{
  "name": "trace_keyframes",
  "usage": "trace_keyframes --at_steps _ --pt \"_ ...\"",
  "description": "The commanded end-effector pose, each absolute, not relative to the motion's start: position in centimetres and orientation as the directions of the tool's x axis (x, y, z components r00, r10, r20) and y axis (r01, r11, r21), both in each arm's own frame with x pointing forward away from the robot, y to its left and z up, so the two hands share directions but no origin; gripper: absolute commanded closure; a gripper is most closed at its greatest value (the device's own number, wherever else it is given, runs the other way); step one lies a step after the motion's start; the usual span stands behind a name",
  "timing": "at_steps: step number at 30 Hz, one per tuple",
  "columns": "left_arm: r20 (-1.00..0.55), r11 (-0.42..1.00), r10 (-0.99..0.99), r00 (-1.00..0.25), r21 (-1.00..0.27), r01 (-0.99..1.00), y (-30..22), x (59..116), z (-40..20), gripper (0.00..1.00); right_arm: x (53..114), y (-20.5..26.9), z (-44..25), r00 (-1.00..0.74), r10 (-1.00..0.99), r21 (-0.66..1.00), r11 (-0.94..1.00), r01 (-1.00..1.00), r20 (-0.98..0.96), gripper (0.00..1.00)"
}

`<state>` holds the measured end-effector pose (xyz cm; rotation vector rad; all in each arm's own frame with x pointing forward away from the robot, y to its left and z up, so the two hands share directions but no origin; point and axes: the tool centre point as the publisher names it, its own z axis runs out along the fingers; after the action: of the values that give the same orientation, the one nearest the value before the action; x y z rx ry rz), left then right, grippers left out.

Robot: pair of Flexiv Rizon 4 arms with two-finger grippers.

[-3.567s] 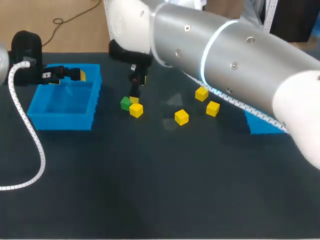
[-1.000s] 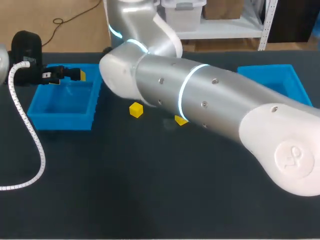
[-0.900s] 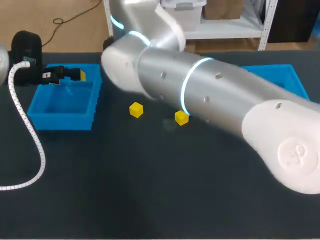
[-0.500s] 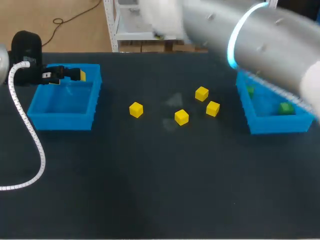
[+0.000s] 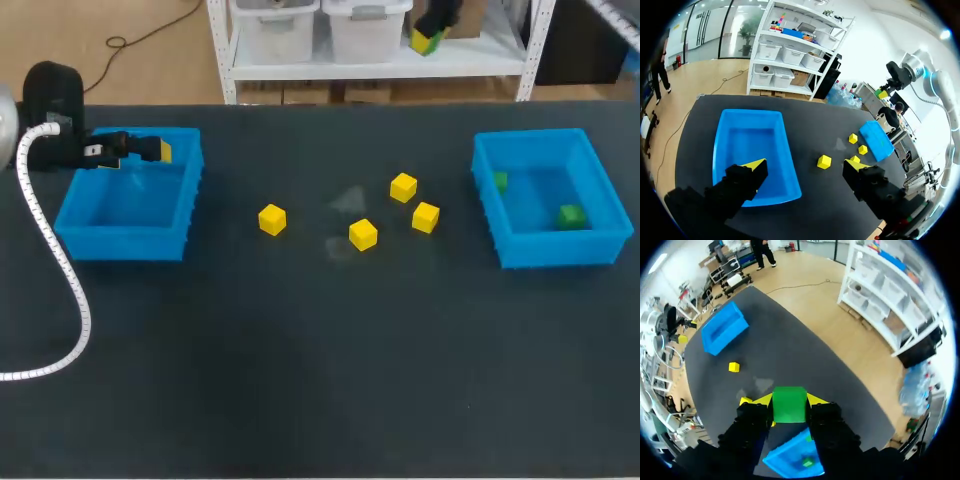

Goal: Put the green cubes in the right bin and the yellow cubes in the left bin.

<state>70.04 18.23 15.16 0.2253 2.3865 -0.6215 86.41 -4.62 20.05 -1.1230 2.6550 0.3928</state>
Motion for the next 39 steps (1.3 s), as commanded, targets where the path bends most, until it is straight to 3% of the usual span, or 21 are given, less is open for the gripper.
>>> trace_keyframes --at_steps 1,15,39 --pt "-0.641 0.867 0.0 -0.768 -0.382 0.32 18.4 70.0 15.0 0.0 83.4 -7.2 19.1 -0.704 -0.588 0.14 0.72 -0.68 -0.397 1.0" --pt "-0.641 0.867 0.0 -0.768 -0.382 0.32 18.4 70.0 15.0 0.0 76.4 -13.7 17.1 -0.858 -0.358 0.173 0.88 -0.442 -0.368 1.0" --pt "-0.641 0.867 0.0 -0.768 -0.382 0.32 18.4 70.0 15.0 0.0 68.1 -19.3 10.6 -0.963 -0.005 0.259 0.963 -0.077 -0.268 1.0"
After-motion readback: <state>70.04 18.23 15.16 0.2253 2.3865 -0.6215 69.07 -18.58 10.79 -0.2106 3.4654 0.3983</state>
